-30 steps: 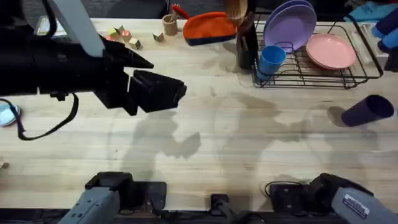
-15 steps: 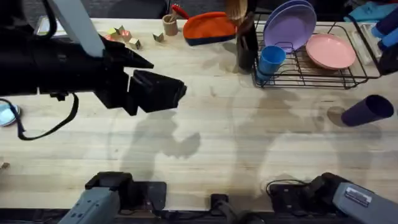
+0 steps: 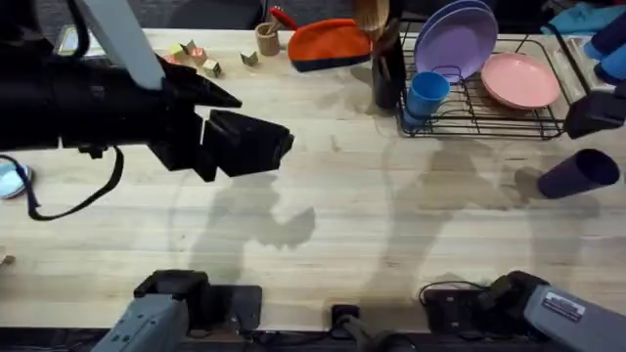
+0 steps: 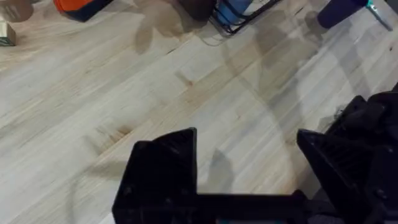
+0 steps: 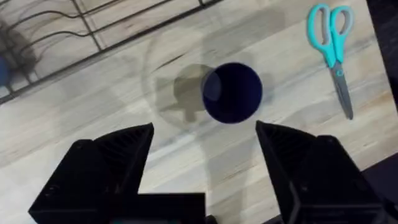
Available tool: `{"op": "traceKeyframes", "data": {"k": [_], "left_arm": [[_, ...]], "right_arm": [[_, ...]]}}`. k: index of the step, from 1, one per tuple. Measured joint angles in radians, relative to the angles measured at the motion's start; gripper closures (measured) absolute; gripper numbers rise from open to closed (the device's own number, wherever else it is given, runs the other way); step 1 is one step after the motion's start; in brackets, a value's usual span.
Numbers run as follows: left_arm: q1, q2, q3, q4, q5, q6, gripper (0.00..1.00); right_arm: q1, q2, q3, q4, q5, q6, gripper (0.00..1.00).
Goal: Pick up the cup on the table and put them onto the rack.
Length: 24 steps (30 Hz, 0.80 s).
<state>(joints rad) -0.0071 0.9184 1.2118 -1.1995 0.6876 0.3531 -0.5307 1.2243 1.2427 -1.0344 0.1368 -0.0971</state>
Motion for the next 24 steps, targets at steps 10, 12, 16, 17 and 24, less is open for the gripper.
{"op": "traceKeyframes", "data": {"k": [10, 12, 16, 17, 24], "left_arm": [[0.000, 0.000, 0.000, 0.000, 0.000, 0.000, 0.007], [0.000, 0.000, 0.000, 0.000, 0.000, 0.000, 0.007], [0.000, 0.000, 0.000, 0.000, 0.000, 0.000, 0.007], [0.000, 0.000, 0.000, 0.000, 0.000, 0.000, 0.007], [0.000, 0.000, 0.000, 0.000, 0.000, 0.000, 0.007]], "right_arm": [[-0.020, 0.068, -0.064, 0.070, -0.003, 0.011, 0.005], [-0.020, 0.114, -0.065, 0.083, -0.039, 0.015, 0.005], [-0.020, 0.163, -0.066, 0.101, -0.067, 0.015, 0.005], [-0.020, 0.171, -0.066, 0.104, -0.071, 0.015, 0.005], [-0.020, 0.245, -0.066, 0.131, -0.078, 0.015, 0.005]]}}
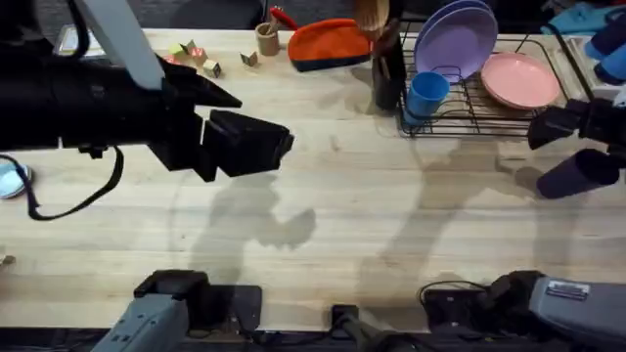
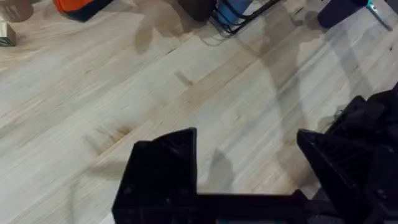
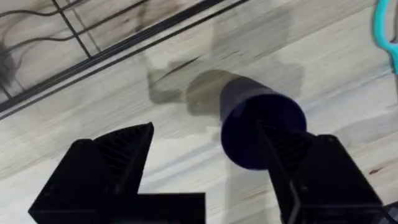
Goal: Pick up the cup on the table and put them onto the rack.
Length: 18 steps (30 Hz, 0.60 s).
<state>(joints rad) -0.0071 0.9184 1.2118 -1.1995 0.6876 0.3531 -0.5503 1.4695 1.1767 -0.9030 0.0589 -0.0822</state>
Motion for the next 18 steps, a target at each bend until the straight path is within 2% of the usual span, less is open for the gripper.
{"op": "traceKeyframes", "data": {"k": [18], "left_arm": [[0.000, 0.000, 0.000, 0.000, 0.000, 0.000, 0.008]], "right_arm": [[0.000, 0.089, 0.000, 0.024, 0.000, 0.000, 0.029]]}}
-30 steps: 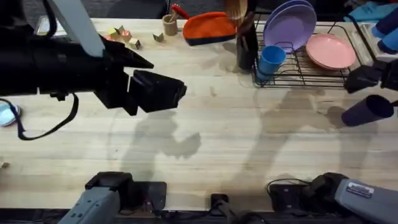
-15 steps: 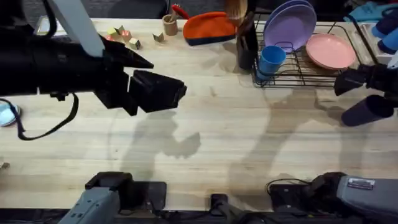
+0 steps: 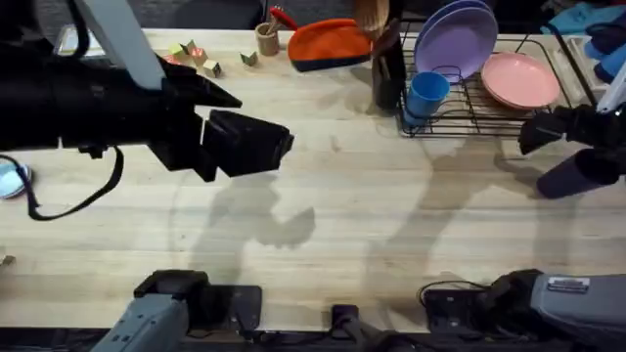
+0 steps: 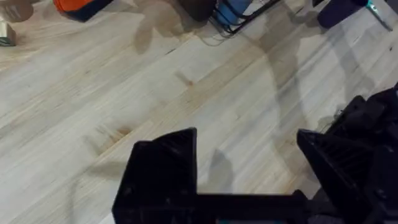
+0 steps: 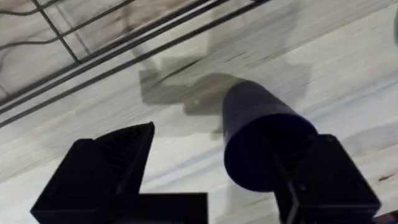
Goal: Pick up the cup on the table and put them onto the rack.
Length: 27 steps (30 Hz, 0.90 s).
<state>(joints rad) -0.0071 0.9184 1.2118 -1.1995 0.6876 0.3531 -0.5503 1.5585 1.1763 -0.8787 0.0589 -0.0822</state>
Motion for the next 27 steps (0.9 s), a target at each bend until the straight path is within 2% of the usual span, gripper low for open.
{"op": "traceKeyframes", "data": {"k": [3, 6, 7, 8, 11, 12, 15, 24, 27], "left_arm": [[0.000, 0.000, 0.000, 0.000, 0.000, 0.000, 0.007], [0.000, 0.000, 0.000, 0.000, 0.000, 0.000, 0.008], [0.000, 0.000, 0.000, 0.000, 0.000, 0.000, 0.007], [0.000, 0.000, 0.000, 0.000, 0.000, 0.000, 0.007], [0.000, 0.000, 0.000, 0.000, 0.000, 0.000, 0.006], [0.000, 0.000, 0.000, 0.000, 0.000, 0.000, 0.007], [0.000, 0.000, 0.000, 0.000, 0.000, 0.000, 0.007], [0.000, 0.000, 0.000, 0.000, 0.000, 0.000, 0.008], [0.000, 0.000, 0.000, 0.000, 0.000, 0.000, 0.007]], "right_arm": [[0.000, 0.000, 0.000, 0.003, 0.000, 0.000, 0.123], [0.000, 0.000, 0.000, 0.003, 0.000, 0.003, 0.302], [0.000, 0.000, 0.000, 0.003, 0.000, 0.005, 0.512], [0.000, 0.000, 0.000, 0.003, 0.000, 0.003, 0.594], [0.000, 0.000, 0.000, 0.003, 0.000, 0.008, 0.752], [0.000, 0.000, 0.000, 0.003, 0.000, 0.007, 0.921], [0.000, 0.000, 0.000, 0.003, 0.001, 0.007, 0.966], [0.000, -0.005, 0.000, -0.010, 0.003, 0.007, 0.970], [0.000, -0.044, 0.000, -0.054, 0.000, 0.007, 0.970]]}}
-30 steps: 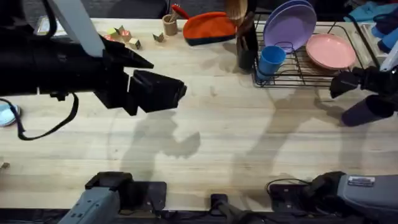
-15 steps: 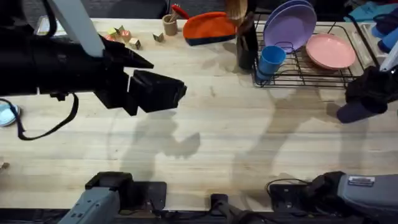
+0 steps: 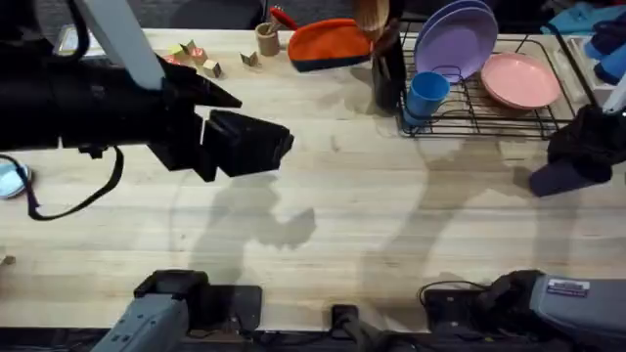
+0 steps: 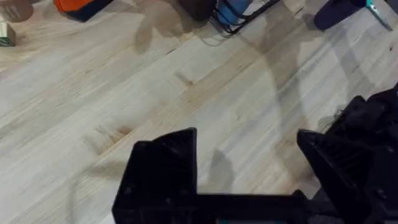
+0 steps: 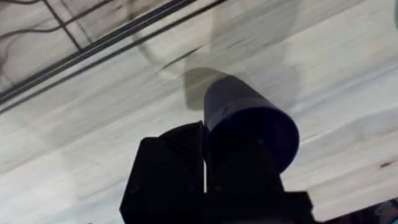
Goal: Pick up the cup on the table and put them onto the rack.
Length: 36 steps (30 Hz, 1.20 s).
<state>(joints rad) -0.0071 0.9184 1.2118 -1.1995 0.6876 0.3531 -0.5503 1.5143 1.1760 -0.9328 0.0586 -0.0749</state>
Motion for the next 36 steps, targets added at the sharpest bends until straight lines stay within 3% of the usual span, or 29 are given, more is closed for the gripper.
{"op": "traceKeyframes", "data": {"k": [10, 20, 23, 34, 36], "left_arm": [[0.000, 0.000, 0.000, 0.000, 0.000, 0.000, 0.007], [0.000, 0.000, 0.000, 0.000, 0.000, 0.000, 0.007], [0.000, 0.000, 0.000, 0.000, 0.000, 0.000, 0.007], [0.000, 0.000, 0.000, 0.000, 0.000, 0.000, 0.007], [0.000, 0.000, 0.000, 0.000, 0.000, 0.000, 0.007]], "right_arm": [[0.023, -0.123, 0.028, -0.103, 0.000, 0.000, 0.970], [0.118, -0.166, 0.110, -0.234, 0.000, 0.000, 0.970], [0.187, -0.166, 0.207, -0.289, 0.000, 0.000, 0.971], [0.352, -0.165, 0.397, -0.324, 0.000, 0.000, 0.972], [0.457, -0.122, 0.494, -0.326, 0.000, 0.000, 0.972]]}}
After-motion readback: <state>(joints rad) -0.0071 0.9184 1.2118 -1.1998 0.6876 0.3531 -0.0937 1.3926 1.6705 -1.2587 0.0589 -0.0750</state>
